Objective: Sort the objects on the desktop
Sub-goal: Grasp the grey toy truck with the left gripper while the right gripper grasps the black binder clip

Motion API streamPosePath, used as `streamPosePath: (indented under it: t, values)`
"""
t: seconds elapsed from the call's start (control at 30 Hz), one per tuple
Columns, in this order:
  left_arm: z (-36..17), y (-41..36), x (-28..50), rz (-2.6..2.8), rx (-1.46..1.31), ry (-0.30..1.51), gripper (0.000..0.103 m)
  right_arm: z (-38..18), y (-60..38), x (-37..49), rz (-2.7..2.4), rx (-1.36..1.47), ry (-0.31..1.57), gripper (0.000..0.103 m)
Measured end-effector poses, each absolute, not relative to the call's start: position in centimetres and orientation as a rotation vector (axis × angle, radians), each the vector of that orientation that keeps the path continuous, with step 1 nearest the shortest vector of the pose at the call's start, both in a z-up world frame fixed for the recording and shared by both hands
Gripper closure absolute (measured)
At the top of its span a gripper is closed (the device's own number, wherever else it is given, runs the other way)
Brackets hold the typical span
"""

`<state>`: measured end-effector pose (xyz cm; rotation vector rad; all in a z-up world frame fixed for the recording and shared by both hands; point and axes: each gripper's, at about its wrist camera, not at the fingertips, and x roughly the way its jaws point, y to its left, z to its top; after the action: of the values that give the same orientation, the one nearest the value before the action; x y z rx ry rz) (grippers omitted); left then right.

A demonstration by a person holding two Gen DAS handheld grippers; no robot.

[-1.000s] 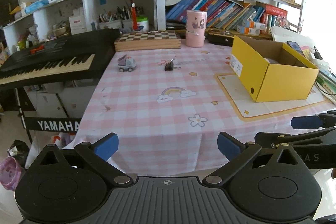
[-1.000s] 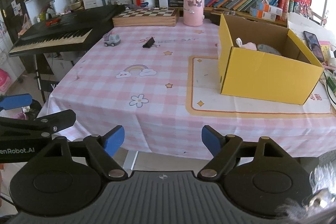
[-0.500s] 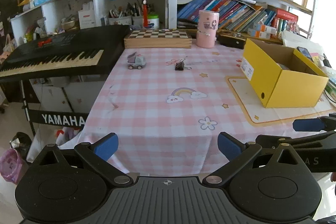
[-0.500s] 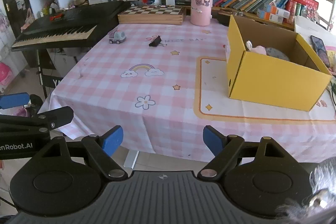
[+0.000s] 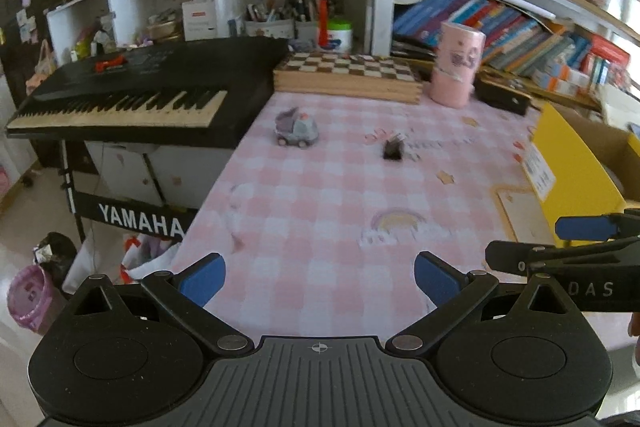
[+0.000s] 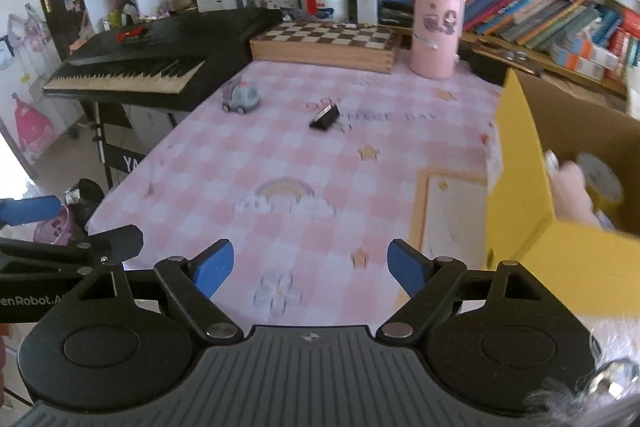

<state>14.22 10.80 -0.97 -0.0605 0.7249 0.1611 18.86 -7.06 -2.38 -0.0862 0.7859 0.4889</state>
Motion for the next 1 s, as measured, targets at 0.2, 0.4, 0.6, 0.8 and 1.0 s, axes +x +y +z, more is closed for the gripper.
streamPosePath:
  t: [0.2,0.4,0.6,0.8,1.0]
  values:
    - [-0.6,10.8,18.5,0.243,-0.047,0.716,0.001,-3.1,-6.0,24.6,0.539,-0.076,0.773,0.018]
    - [-0.6,10.9,22.2,0.304,-0.039,0.701,0.001,-4.1,-4.5,29.4,0.555,-0.056,0.733,0.018]
    - [-0.8,11.5,24.9,0.351,-0.042,0.71,0.001,-5.4,-3.2,35.0,0.547,0.075,0.778,0.022]
    - [-1.1,12.1,26.9,0.384,-0.037,0.717,0.001,-7.5,-2.0,39.9,0.494,0.197,0.847,0.052]
    - [-1.4,12.1,28.7,0.389,-0.011,0.703,0.001,-9.5,-1.8,42.7,0.458,0.313,0.914,0.068]
